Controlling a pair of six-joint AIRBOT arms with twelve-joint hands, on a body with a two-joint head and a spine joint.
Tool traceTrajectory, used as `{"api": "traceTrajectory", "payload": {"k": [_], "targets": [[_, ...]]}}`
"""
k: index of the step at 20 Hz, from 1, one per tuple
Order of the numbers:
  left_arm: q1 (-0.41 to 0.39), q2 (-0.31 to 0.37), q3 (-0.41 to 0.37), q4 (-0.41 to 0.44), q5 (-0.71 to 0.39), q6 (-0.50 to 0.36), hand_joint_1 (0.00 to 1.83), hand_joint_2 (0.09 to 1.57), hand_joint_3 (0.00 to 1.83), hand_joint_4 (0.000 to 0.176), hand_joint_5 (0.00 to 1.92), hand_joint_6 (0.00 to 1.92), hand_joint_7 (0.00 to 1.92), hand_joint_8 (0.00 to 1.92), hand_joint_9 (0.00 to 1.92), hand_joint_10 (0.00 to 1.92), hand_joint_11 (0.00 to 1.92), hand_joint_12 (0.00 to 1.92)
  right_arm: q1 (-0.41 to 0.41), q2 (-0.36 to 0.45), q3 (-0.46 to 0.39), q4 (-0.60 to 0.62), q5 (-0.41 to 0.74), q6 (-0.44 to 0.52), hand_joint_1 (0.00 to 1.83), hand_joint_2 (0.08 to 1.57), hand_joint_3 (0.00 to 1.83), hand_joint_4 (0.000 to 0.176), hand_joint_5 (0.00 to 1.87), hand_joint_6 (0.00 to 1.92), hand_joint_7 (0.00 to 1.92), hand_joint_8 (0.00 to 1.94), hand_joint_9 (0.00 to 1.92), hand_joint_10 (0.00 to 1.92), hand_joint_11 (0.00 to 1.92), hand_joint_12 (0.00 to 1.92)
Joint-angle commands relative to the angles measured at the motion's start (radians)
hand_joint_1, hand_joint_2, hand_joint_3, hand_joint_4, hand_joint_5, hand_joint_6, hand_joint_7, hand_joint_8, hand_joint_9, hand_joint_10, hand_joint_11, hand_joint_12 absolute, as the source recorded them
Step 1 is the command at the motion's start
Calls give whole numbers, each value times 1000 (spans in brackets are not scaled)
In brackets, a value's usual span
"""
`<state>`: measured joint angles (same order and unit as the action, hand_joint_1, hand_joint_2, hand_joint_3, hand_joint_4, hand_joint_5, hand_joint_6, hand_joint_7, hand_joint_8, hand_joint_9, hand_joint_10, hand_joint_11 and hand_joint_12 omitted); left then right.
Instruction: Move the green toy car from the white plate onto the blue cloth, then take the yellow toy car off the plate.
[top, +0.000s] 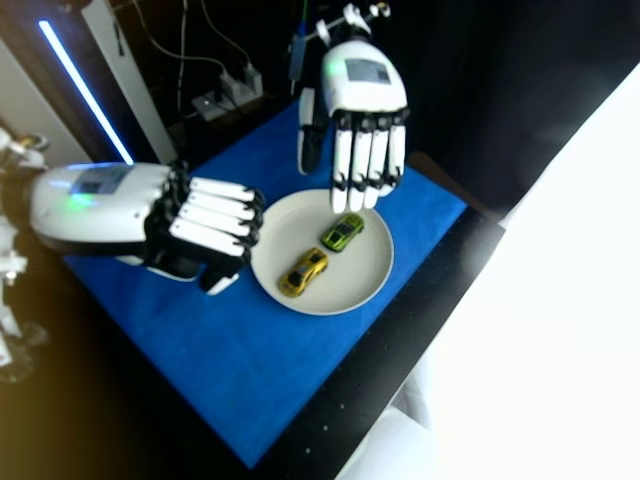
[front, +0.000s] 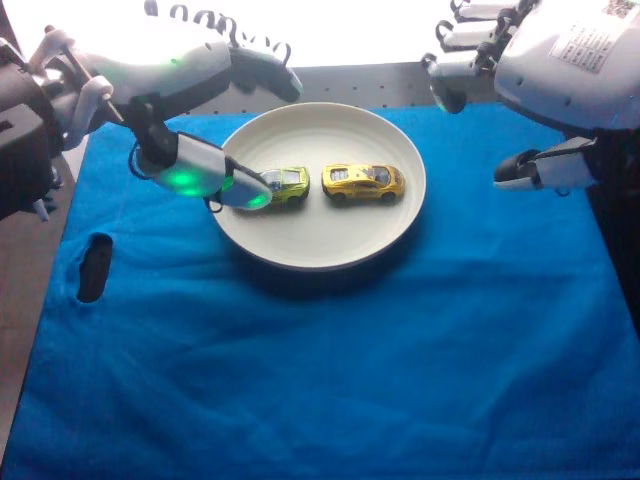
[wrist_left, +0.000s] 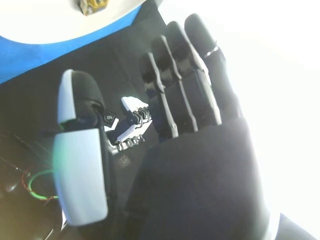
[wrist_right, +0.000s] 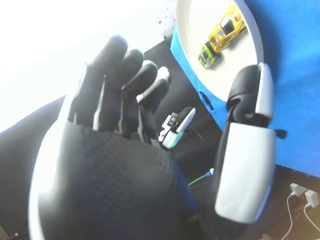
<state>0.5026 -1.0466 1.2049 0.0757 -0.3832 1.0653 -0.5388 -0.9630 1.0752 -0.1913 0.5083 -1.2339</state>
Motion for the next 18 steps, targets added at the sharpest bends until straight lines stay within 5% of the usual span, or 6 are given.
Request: {"api": "traceTrajectory", "payload": {"k": [1,6,8,10,15,18], "targets": [[-16,-8,3,-5,-101,0,816,971,2,0,390,256,446,93,146,829,0,1609,17,0,4,13,116,-8,1028,940,18,0,708,217,572,621,385,1072,115,1704],[-32,-48,40,-5,-62,1,842,942,1,0,475,175,501,72,143,1041,0,1755,17,0,4,26,116,-8,984,978,4,0,763,75,693,416,409,1170,170,1850],[-52,-79,66,-5,-24,20,856,942,0,0,527,96,589,47,344,633,0,1532,17,0,4,36,116,-8,1003,985,3,0,799,71,756,434,469,1159,162,1914],[-71,-107,82,-5,13,63,912,922,0,0,625,81,715,57,473,570,21,1551,17,0,5,38,116,-8,1009,987,2,0,789,57,745,456,424,1219,127,1921],[-80,-138,114,-14,49,72,1011,892,0,0,706,35,814,89,442,1009,156,1745,17,0,6,40,116,-8,1047,971,0,0,836,56,808,448,518,1143,201,1906],[-80,-162,141,-23,71,72,1068,879,1,0,707,2,634,912,482,1426,401,1917,17,0,6,42,116,-8,1048,982,1,0,792,30,753,500,491,1194,212,1903]]}}
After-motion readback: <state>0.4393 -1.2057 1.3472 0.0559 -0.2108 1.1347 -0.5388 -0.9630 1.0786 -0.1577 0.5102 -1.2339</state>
